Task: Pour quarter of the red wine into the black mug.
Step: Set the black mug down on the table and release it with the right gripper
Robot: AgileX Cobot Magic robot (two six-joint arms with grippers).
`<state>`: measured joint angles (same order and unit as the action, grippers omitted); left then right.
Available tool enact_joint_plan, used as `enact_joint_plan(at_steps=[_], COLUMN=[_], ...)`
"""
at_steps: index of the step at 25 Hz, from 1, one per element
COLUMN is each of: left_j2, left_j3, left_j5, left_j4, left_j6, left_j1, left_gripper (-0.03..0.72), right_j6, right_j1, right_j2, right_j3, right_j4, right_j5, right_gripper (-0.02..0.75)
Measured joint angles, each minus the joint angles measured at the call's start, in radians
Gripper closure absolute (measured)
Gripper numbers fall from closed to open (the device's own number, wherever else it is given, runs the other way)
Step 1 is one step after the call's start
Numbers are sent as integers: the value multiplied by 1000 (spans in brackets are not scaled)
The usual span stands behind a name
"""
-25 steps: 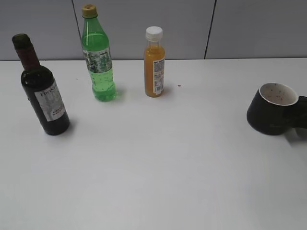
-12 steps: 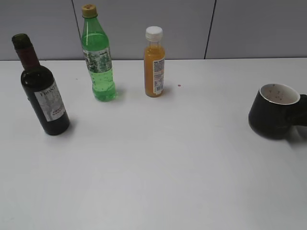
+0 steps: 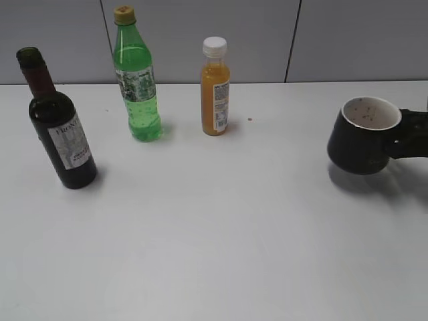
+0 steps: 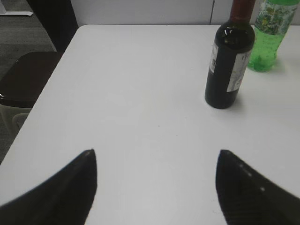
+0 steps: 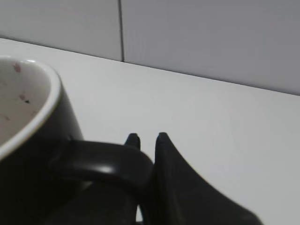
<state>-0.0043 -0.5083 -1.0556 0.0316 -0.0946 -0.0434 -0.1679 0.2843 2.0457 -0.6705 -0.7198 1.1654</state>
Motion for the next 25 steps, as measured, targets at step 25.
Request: enact_joint_plan(at_steps=[25], left_j2=[0], left_j3=[0], left_j5=[0], left_j4=[1], left_j6=[0], left_j1=[0], left_gripper=[99], right_j6=[-405], right_j1=[-460], right_j2=[159], right_j3=[-461], right_j4=[-544], right_j5=[1], right_gripper=[676])
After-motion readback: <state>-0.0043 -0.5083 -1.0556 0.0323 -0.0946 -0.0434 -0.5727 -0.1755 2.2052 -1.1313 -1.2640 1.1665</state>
